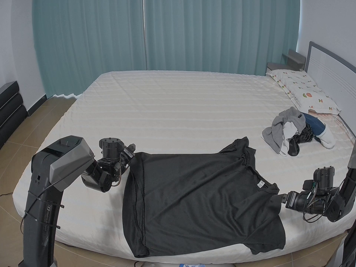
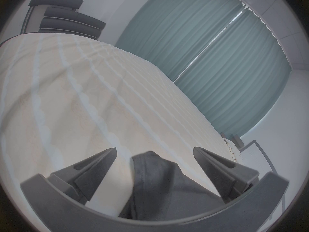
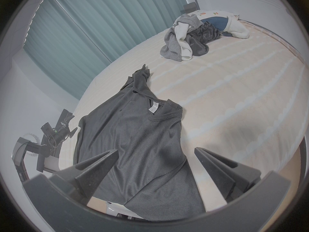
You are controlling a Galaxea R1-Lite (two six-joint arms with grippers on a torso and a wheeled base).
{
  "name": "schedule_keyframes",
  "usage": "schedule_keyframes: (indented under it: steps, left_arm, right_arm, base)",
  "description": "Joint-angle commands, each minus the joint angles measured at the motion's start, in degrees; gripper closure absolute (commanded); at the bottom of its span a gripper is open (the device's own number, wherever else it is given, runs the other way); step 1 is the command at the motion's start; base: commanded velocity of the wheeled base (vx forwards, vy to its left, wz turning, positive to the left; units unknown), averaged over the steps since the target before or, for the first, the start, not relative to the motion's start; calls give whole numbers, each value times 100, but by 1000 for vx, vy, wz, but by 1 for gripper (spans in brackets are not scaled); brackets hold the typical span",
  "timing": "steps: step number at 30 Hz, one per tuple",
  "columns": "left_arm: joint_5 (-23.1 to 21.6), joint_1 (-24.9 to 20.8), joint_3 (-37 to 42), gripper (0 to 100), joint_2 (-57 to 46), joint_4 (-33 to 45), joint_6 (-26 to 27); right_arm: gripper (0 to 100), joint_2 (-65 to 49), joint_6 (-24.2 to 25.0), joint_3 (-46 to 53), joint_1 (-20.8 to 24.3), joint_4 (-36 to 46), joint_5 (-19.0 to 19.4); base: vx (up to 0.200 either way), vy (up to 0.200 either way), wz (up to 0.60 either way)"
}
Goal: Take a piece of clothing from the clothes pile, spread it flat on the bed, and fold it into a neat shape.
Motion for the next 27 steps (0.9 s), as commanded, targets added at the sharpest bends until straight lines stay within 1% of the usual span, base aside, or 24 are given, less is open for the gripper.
schedule_keyframes:
  steps: [1,3,5,7,8,9,10,11,13,14,16,17,19,20,21,24,25,27]
  left_arm:
    - [-42,94,246,0,-286,-7,-97]
    - [-78,94,343,0,-356,-7,-106]
    - [-350,50,862,0,-699,-15,-106]
    - [-429,24,1116,0,-831,-15,-71]
    - [-517,-47,1538,0,-1015,-15,44]
    - [-517,-47,1538,0,-1015,-15,44]
    - [-570,-117,1837,0,-1244,11,158]
    - [-570,-117,1837,0,-1244,11,158]
    - [-570,-337,2145,0,-1420,257,255]
    - [-570,-469,2338,0,-1560,450,360]
    - [-579,-662,2602,0,-1736,591,571]
    - [-570,-706,2672,0,-1762,600,624]
    - [-526,-961,2945,0,-1815,556,931]
    - [-526,-961,2945,0,-1815,556,931]
    - [-438,-1163,3112,0,-1815,556,1151]
    - [-165,-1312,3199,0,-1771,565,1283]
    - [72,-1391,3208,0,-1745,573,1397]
    - [362,-1418,3252,0,-1736,573,1608]
  right_arm:
    - [0,14,-10,6,0,-2,1]
    - [0,14,-10,6,0,-2,1]
    - [0,23,-10,6,9,-2,1]
    - [0,32,-1,14,26,-2,1]
    - [0,41,-1,14,26,-2,-8]
    - [0,41,-1,14,26,-2,-8]
    - [0,49,-10,14,26,-2,-8]
    - [0,49,-10,14,26,-2,-8]
    - [0,49,-10,14,35,-2,-8]
    - [0,49,-10,41,35,-2,-8]
    - [0,49,-36,67,35,-2,1]
    - [0,49,-54,67,35,-2,1]
    - [0,49,-115,85,44,-2,1]
    - [0,49,-115,85,44,-2,1]
    - [0,58,-151,102,44,-2,1]
    - [0,58,-142,102,70,-2,1]
    - [0,58,-142,111,79,-2,1]
    - [0,58,-151,111,79,-2,1]
  base:
    - [0,0,0]
    - [0,0,0]
    - [0,0,0]
    - [0,0,0]
    - [0,0,0]
    - [0,0,0]
    - [0,0,0]
    - [0,0,0]
    - [0,0,0]
    - [0,0,0]
    - [0,0,0]
    - [0,0,0]
    - [0,0,0]
    - [0,0,0]
    - [0,0,0]
    - [0,0,0]
    - [0,0,0]
    - [0,0,0]
